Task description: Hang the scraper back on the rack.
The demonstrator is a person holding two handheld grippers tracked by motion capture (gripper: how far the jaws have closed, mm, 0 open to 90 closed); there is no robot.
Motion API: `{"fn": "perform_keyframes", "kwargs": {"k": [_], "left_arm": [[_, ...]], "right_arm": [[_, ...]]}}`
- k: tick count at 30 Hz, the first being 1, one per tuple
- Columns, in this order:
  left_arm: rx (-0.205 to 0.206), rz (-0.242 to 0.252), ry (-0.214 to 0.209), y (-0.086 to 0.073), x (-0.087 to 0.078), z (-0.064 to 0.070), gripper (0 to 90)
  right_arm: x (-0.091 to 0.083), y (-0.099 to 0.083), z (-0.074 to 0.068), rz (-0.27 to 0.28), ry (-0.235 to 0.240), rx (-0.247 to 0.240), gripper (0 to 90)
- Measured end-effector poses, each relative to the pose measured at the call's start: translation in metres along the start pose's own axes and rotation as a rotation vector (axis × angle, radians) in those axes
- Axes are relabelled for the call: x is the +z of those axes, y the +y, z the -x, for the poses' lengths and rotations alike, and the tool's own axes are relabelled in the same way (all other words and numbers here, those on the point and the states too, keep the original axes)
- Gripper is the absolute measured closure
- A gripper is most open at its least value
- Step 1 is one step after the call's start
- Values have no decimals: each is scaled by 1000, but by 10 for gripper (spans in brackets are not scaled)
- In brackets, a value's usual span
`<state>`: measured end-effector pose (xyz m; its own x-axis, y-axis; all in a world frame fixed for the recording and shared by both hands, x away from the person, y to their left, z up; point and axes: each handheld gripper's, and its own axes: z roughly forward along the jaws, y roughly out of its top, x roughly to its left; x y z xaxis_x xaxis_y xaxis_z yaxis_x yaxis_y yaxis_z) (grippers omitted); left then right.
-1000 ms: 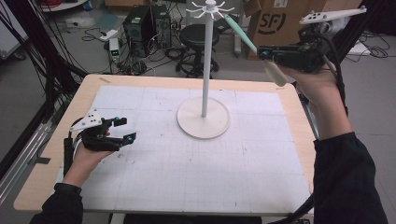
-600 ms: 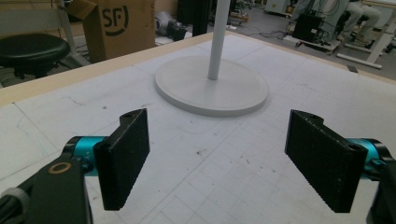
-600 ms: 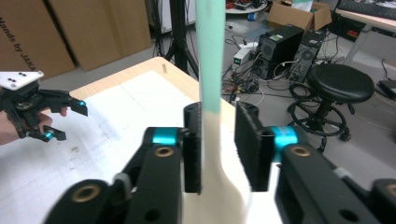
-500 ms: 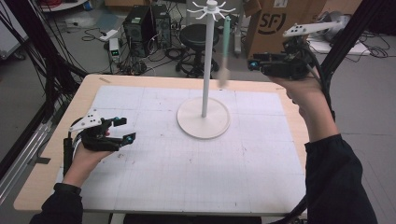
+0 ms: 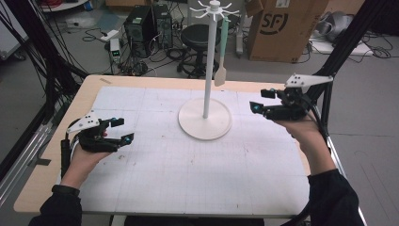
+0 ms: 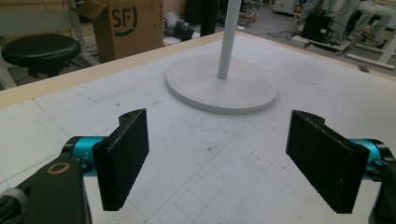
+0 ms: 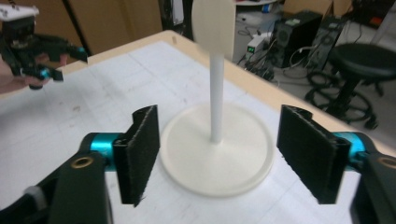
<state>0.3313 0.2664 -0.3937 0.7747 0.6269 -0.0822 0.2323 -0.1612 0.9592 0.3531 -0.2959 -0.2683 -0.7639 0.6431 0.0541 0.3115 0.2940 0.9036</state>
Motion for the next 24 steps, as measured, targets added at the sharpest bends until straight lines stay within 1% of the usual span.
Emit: {"fn": "perform_keyframes", "kwargs": {"k": [4,5,7,11,15,17,18,20,22,23,24], "left_arm": [[6,-13,17,-2,-2,-1,211],[8,-16,24,-2,-3,-1,210],[10,-29,33,-3,-4,-1,206],[22,-48,42,-4,-5,1,205],[45,-71,53,-4,-5,6,202],[57,-81,65,-4,-5,8,199],[61,-78,75,-5,-6,9,197],[60,-69,90,-7,-7,10,185],[45,-72,105,-11,-9,8,178],[41,-73,109,-12,-10,8,176],[37,-76,120,-13,-11,7,175]], "right_arm": [[3,-34,3,-11,5,38,257],[3,-40,4,-13,6,46,251],[6,-56,6,-20,2,74,233],[10,-79,7,-40,-1,97,217],[15,-96,6,-56,-6,100,206],[18,-103,5,-59,-6,99,203],[19,-106,4,-58,-9,101,201],[21,-111,3,-73,-17,106,191],[23,-114,3,-77,-23,102,191],[24,-117,3,-79,-27,111,188],[24,-118,3,-80,-30,110,186]]}}
